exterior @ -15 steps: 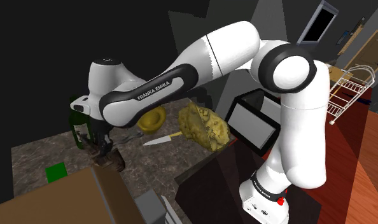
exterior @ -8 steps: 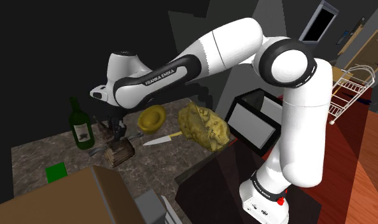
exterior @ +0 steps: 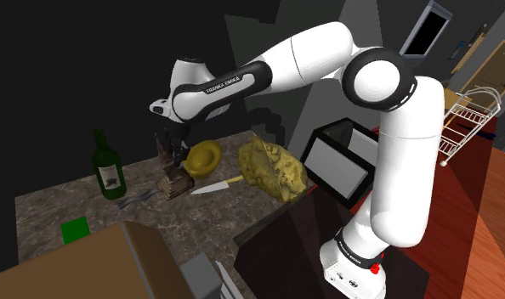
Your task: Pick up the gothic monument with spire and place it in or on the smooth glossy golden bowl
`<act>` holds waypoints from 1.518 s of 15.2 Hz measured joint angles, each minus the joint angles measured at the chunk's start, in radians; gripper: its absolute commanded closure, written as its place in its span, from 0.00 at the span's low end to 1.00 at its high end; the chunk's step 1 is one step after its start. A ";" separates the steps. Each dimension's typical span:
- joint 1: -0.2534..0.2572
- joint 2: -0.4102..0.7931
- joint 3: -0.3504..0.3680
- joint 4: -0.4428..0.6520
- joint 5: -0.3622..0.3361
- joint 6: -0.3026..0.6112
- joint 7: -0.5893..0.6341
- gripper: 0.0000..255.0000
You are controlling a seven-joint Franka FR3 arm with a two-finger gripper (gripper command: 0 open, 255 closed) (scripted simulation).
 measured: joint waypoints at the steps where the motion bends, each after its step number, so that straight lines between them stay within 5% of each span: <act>1: -0.016 0.002 -0.004 0.000 0.003 -0.001 -0.021 1.00; 12: -0.170 0.100 -0.055 0.176 0.015 -0.113 -0.233 1.00; 23: -0.288 0.289 -0.100 0.506 0.007 -0.280 -0.394 1.00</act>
